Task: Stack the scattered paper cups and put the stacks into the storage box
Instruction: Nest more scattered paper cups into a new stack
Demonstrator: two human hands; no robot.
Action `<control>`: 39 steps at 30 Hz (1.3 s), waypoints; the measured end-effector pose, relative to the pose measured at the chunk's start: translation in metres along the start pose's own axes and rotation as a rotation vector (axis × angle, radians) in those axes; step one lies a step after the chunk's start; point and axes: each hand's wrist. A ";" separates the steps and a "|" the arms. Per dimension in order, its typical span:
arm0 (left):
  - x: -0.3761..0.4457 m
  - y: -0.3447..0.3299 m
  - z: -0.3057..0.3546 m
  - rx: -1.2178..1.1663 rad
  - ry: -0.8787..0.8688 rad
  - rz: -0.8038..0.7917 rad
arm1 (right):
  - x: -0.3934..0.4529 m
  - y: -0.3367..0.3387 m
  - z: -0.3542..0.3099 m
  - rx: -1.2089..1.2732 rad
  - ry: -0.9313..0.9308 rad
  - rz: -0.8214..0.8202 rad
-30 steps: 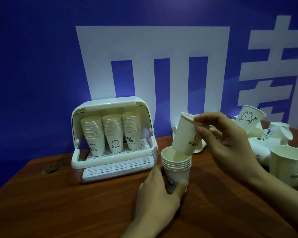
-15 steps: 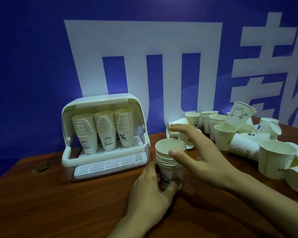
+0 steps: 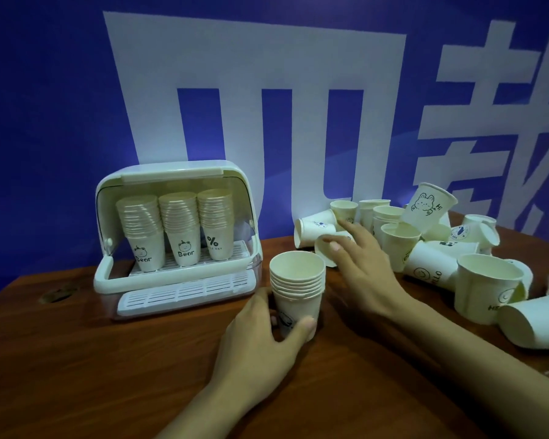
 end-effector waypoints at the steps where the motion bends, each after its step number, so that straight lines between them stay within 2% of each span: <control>1: -0.001 0.000 0.000 0.002 0.001 0.000 | 0.003 -0.002 0.012 -0.137 -0.060 -0.057; 3: 0.000 -0.001 -0.001 0.002 0.004 0.005 | 0.006 -0.009 0.030 -0.305 -0.173 -0.193; 5: 0.000 -0.001 0.000 0.002 0.011 0.005 | 0.006 -0.015 0.038 -0.430 -0.209 -0.258; 10: 0.002 -0.002 0.000 0.002 0.024 -0.004 | 0.007 -0.006 0.041 -0.490 -0.158 -0.042; 16: 0.001 -0.001 0.001 0.003 0.030 -0.014 | 0.014 -0.014 0.046 -0.613 -0.059 -0.195; 19: 0.001 -0.001 0.000 0.004 0.026 -0.007 | 0.014 -0.014 0.050 -0.593 -0.114 -0.177; 23: 0.001 -0.002 0.000 -0.009 0.027 -0.011 | 0.016 -0.010 0.056 -0.411 -0.355 -0.185; 25: 0.001 -0.002 0.000 -0.013 0.026 -0.014 | 0.017 -0.011 0.059 -0.371 -0.384 -0.175; 30: 0.002 -0.002 -0.002 -0.019 0.023 -0.015 | 0.014 0.000 0.054 -0.452 -0.122 0.097; 33: 0.002 -0.003 -0.002 -0.014 0.022 -0.014 | 0.016 0.008 0.043 -0.372 -0.024 0.215; 35: 0.002 -0.003 -0.003 -0.011 0.016 -0.012 | 0.015 0.012 0.034 -0.308 0.049 0.253; 39: 0.001 -0.003 -0.003 -0.009 0.009 -0.022 | 0.010 0.023 0.013 -0.171 0.104 0.216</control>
Point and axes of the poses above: each hand's wrist, its own x-axis towards the middle knuckle, its own y-axis out of the back of the hand, z = x × y, and after that the axes turned 7 degrees about x, right-handed
